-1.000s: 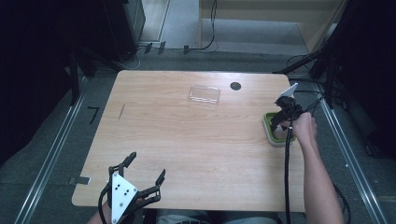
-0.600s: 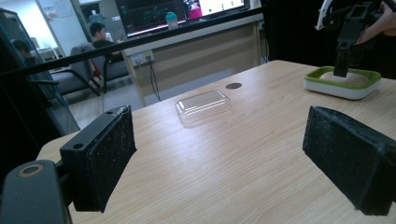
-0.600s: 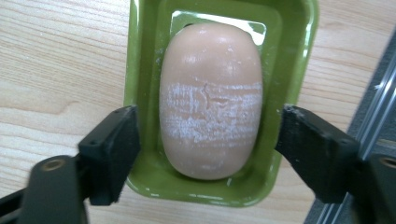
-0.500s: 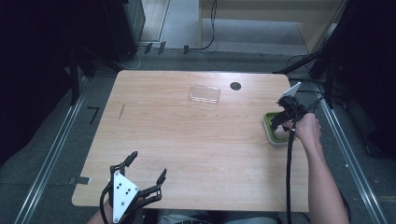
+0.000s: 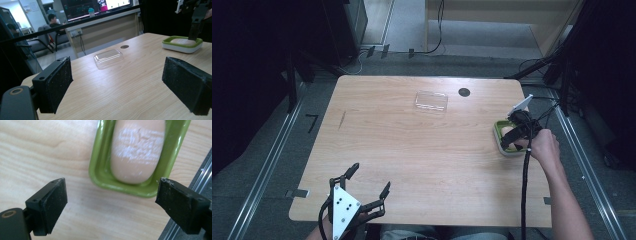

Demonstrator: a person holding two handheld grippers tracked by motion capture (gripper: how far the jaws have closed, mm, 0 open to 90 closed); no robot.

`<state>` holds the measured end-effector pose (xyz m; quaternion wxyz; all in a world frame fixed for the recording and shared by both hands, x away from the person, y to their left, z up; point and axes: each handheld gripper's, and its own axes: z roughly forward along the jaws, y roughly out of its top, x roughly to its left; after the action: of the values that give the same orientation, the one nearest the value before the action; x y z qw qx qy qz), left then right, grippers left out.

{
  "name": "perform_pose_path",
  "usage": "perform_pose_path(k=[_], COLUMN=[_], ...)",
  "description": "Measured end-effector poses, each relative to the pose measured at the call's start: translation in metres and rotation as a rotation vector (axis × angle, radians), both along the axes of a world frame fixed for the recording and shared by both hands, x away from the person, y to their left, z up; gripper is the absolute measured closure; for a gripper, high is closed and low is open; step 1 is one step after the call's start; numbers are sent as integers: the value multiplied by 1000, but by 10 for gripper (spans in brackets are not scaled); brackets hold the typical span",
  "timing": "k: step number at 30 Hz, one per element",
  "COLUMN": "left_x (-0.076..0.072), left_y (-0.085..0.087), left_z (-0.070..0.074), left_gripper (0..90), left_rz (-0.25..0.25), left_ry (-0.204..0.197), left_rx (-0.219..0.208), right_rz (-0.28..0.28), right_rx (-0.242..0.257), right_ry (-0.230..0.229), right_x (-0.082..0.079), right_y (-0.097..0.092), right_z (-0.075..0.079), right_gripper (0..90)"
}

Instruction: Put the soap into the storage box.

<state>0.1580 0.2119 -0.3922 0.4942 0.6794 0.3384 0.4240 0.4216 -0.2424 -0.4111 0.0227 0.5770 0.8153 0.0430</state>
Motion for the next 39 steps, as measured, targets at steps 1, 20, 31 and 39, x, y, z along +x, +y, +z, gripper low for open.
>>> perform_pose_path(k=[1, 20, 31, 39], left_x=[0, 1, 3, 3], left_y=[0, -2, -3, -4], left_z=[0, 0, 0, 0], left_gripper=[100, 99, 99, 99], left_rz=[0, -7, -12, -12], left_ry=[-1, 1, 1, 1], left_rx=[0, 2, 3, 2], right_rz=[4, 98, 126, 156], right_rx=[2, -4, 3, -8], right_ry=[-3, -14, 3, 29], right_x=[-3, -61, -85, -104], right_y=[0, 8, 12, 17], right_z=[1, -3, -18, -31], right_gripper=[101, 101, 101, 101])
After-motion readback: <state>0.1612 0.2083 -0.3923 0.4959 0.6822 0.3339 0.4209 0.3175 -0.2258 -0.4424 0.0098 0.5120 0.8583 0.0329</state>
